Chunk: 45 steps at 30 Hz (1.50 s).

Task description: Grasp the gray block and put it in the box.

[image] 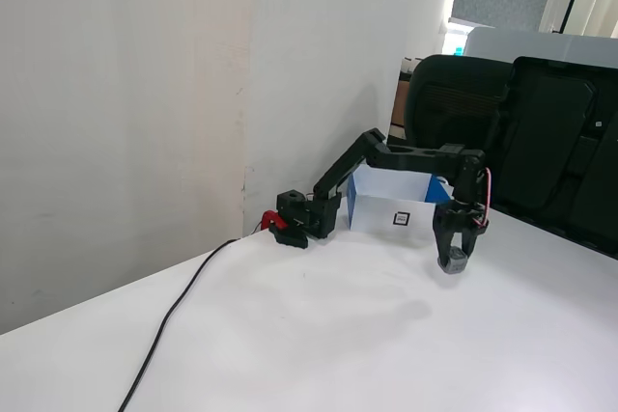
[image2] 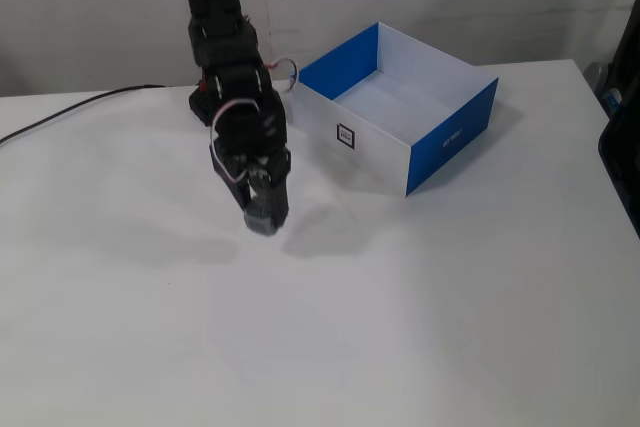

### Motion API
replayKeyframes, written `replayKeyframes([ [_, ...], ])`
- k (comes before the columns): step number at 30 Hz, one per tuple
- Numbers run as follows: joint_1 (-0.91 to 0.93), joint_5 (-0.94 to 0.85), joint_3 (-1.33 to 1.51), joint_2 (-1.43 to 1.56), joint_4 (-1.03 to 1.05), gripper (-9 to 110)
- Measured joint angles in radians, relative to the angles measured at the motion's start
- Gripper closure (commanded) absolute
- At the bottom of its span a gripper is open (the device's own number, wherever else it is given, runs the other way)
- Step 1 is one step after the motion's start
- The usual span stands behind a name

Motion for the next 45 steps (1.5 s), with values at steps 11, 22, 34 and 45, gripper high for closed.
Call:
replayKeyframes([
  [11,0.107,0.058,0.393,0.371,-0.029,101],
  [22,0.293,0.163,0.546,0.604,-0.087,101],
  [34,0.577,0.314,0.515,0.634,-0.089,101],
  [45,0.796,0.413,0.482,0.643,-0.052,101],
])
